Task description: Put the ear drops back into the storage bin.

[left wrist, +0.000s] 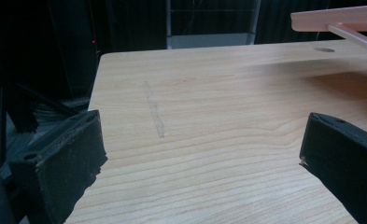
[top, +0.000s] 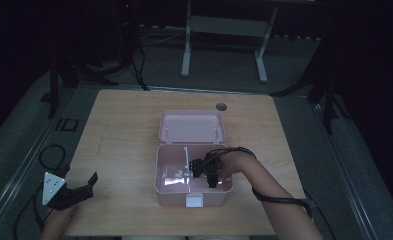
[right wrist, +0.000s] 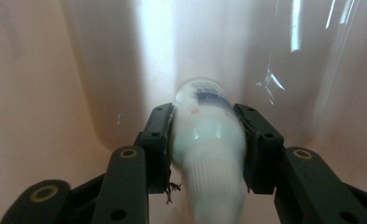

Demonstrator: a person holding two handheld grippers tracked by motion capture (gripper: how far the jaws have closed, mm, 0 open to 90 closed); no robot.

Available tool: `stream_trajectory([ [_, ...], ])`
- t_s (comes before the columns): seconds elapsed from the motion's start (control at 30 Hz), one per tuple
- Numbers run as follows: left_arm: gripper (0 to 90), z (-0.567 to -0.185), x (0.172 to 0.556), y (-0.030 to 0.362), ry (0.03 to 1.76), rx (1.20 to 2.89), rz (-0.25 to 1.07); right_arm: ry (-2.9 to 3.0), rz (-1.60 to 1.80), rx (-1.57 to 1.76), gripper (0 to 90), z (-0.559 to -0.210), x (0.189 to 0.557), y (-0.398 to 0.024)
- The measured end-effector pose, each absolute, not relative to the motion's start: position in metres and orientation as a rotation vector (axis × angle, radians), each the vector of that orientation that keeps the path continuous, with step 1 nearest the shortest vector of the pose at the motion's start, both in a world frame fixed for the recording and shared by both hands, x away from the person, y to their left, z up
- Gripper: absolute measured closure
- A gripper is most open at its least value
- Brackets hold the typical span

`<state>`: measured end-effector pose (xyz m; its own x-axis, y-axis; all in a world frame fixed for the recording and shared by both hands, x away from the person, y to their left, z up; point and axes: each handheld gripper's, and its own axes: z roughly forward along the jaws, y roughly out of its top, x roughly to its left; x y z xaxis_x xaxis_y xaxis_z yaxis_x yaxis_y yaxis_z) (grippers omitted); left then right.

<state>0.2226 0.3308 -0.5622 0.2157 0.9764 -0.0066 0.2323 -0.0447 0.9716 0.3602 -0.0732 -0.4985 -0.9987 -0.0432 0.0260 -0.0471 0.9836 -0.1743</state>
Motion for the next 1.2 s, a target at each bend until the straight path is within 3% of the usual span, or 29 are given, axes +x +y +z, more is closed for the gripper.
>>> stream_trajectory([
  [0.3, 0.4, -0.562, 0.223, 0.331, 1.204, 1.489, 0.937, -3.092, 0.236, 0.06, 55.0, -0.49, 0.36, -0.075],
  [0.7, 0.3, -0.562, 0.223, 0.331, 1.204, 1.489, 0.937, -3.143, 0.182, 0.042, 49.5, -0.455, 0.359, -0.078],
  [1.2, 0.3, -0.562, 0.223, 0.331, 1.205, 1.49, 0.938, -3.155, 0.008, 0.052, 26.7, -0.411, 0.348, -0.089],
])
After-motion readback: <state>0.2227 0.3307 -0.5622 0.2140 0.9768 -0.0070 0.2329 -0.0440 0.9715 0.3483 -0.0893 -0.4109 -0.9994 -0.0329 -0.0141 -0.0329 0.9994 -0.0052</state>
